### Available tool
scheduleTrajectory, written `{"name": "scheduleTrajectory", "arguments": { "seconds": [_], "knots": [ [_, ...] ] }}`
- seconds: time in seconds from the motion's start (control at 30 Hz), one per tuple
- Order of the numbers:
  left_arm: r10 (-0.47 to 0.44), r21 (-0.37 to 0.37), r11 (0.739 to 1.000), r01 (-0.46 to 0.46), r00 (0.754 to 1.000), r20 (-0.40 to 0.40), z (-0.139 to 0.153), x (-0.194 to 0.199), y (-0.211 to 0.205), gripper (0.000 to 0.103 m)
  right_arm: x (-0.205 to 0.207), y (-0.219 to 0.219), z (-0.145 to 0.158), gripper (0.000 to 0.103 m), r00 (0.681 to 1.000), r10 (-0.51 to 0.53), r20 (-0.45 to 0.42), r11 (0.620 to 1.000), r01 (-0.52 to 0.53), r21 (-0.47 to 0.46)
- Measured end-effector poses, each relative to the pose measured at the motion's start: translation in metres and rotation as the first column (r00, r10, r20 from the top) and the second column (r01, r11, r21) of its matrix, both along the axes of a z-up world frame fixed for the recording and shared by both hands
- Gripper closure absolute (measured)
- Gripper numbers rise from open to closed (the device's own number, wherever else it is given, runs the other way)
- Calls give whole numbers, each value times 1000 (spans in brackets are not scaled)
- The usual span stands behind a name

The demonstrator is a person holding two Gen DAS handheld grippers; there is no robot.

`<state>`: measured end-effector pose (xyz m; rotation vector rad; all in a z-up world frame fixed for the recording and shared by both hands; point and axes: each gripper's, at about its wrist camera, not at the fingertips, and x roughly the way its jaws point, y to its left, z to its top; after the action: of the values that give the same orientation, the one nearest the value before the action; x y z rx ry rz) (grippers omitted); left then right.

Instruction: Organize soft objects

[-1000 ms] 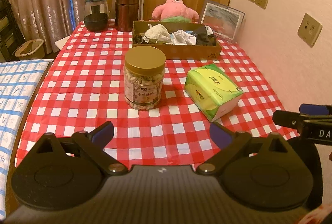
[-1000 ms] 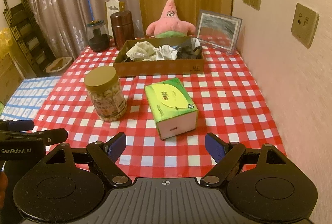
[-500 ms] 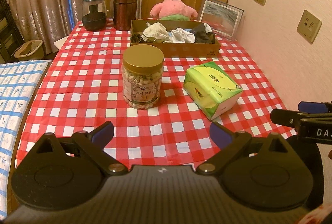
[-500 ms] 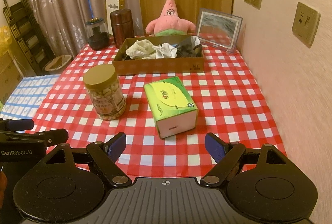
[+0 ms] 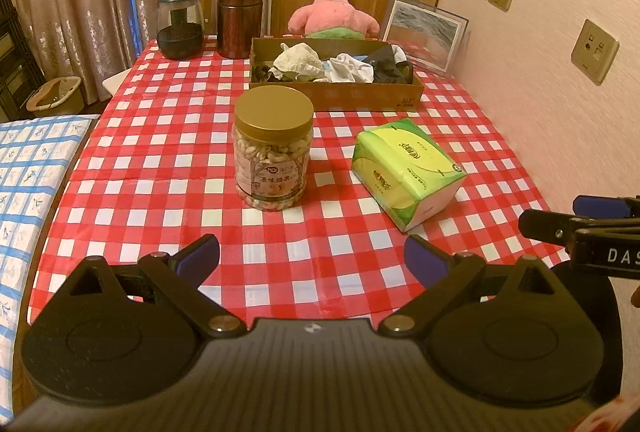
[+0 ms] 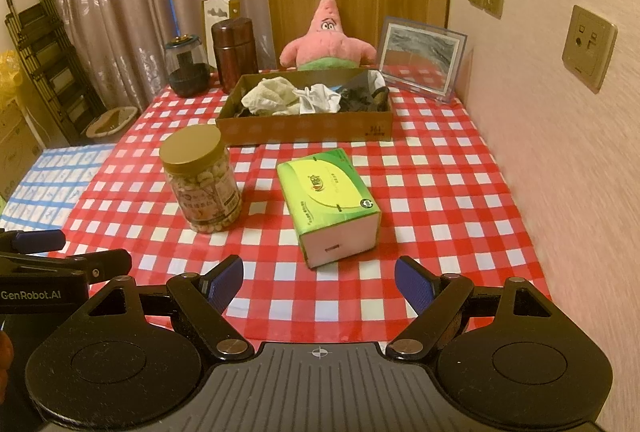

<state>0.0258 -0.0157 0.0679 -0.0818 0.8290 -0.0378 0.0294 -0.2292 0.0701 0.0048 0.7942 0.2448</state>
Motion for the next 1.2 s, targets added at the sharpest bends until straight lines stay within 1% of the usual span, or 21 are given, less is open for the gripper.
{"name": "scheduleTrajectory", "arguments": {
  "seconds": [1.2],
  "knots": [
    [-4, -3, 1000, 4, 1000, 0, 1, 0, -1, 5, 1, -2, 2, 20, 1000, -5, 5, 1000, 5, 0]
  ]
}}
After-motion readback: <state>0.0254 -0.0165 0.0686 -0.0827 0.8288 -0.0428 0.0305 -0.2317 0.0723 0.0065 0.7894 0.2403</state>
